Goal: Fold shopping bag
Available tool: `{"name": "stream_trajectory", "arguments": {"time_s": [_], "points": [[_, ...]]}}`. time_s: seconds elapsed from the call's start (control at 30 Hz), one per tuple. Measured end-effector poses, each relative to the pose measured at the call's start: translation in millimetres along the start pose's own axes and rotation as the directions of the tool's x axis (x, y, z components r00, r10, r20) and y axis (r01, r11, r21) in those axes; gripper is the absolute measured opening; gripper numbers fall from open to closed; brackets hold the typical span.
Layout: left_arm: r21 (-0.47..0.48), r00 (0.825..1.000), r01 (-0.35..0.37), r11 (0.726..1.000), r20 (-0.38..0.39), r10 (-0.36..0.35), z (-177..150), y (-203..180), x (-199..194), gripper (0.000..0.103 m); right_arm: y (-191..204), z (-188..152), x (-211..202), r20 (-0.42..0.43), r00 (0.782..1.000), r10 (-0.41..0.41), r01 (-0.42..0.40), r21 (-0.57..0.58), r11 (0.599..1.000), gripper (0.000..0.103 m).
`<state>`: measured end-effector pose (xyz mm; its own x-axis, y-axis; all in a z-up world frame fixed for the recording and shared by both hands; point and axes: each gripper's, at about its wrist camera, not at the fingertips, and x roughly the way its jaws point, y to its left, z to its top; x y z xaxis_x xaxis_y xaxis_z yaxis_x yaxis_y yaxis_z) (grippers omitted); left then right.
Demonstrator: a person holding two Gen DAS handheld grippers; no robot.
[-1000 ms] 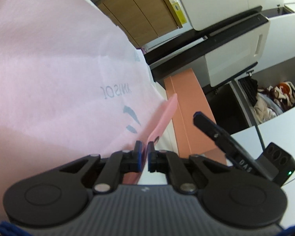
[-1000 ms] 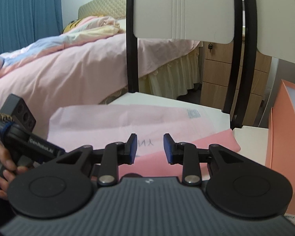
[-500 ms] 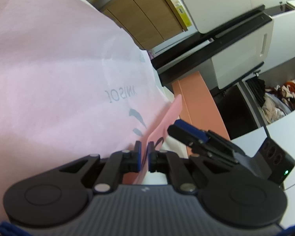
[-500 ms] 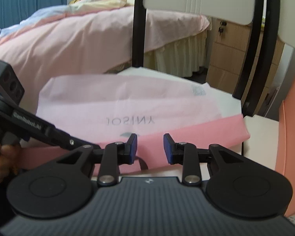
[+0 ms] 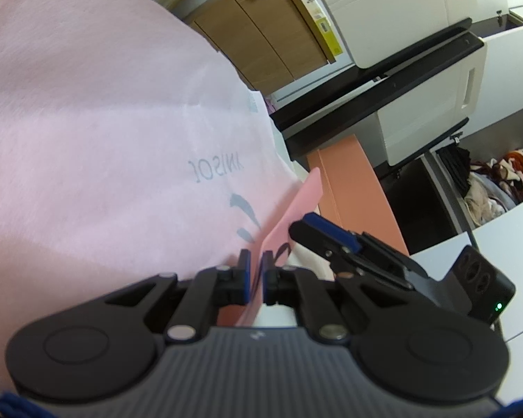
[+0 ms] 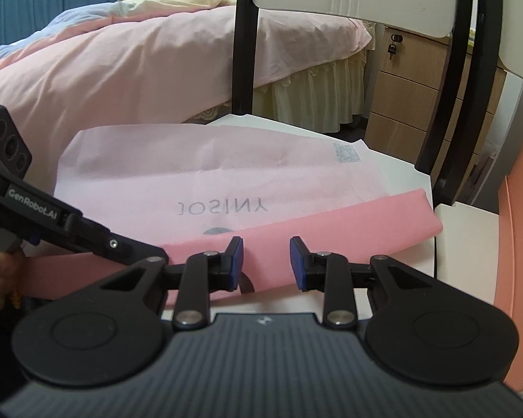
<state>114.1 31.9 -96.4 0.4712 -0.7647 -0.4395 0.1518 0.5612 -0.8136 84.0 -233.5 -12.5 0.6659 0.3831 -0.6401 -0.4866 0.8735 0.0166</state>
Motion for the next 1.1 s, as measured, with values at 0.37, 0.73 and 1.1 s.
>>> {"name": "stream_trajectory", "arguments": {"time_s": [0.37, 0.73, 1.1], "points": [[0.069, 0.999, -0.049, 0.996, 0.015, 0.048, -3.6, -6.9, -3.5, 0.007, 6.4, 1.4, 22.2, 0.002, 1.0, -0.016, 0.016, -0.06, 0.998, 0.032], [0.191, 0.987, -0.134, 0.972, 0.115, 0.113, -13.5, -26.2, -24.1, 0.034, 5.3, 0.8, 35.0, -0.038, 0.999, -0.007, 0.005, -0.059, 0.998, 0.032], [0.413, 0.961, -0.244, 0.878, 0.224, 0.161, -43.7, -63.9, -50.0, 0.044, 5.7, 1.3, 34.6, -0.051, 0.999, -0.01, 0.006, -0.078, 0.997, 0.032]]}}
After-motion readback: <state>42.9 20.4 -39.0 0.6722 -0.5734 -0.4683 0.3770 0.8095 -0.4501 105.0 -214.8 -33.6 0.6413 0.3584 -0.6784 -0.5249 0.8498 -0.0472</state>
